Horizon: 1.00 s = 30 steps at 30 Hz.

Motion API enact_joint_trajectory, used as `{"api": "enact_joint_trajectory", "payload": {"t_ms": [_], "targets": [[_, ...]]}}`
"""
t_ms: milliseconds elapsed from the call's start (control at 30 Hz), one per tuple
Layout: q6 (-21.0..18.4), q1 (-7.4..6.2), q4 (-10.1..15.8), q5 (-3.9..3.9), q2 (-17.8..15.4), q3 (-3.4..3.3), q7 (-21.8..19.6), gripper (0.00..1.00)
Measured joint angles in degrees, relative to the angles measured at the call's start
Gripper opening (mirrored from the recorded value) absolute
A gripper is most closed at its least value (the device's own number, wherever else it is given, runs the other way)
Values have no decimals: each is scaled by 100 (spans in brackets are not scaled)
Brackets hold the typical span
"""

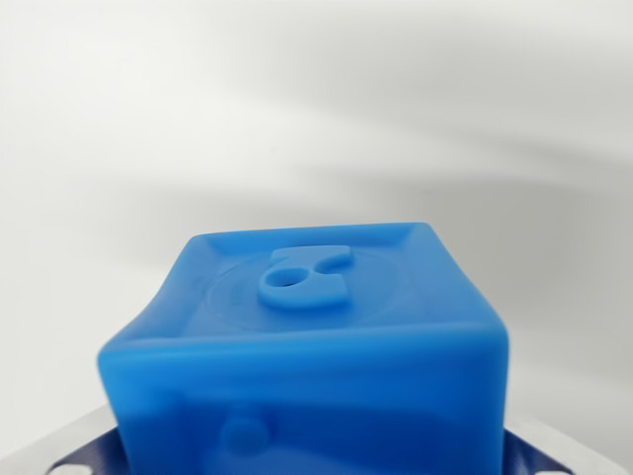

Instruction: Stack cube

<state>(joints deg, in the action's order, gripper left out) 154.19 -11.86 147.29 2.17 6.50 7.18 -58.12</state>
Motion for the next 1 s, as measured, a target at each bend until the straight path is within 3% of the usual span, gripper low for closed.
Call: {"api": "enact_joint_trajectory", "payload": {"t_ms": [1000], "targets": [[-190,505,-171,-55,11,-159,1109,0]]}}
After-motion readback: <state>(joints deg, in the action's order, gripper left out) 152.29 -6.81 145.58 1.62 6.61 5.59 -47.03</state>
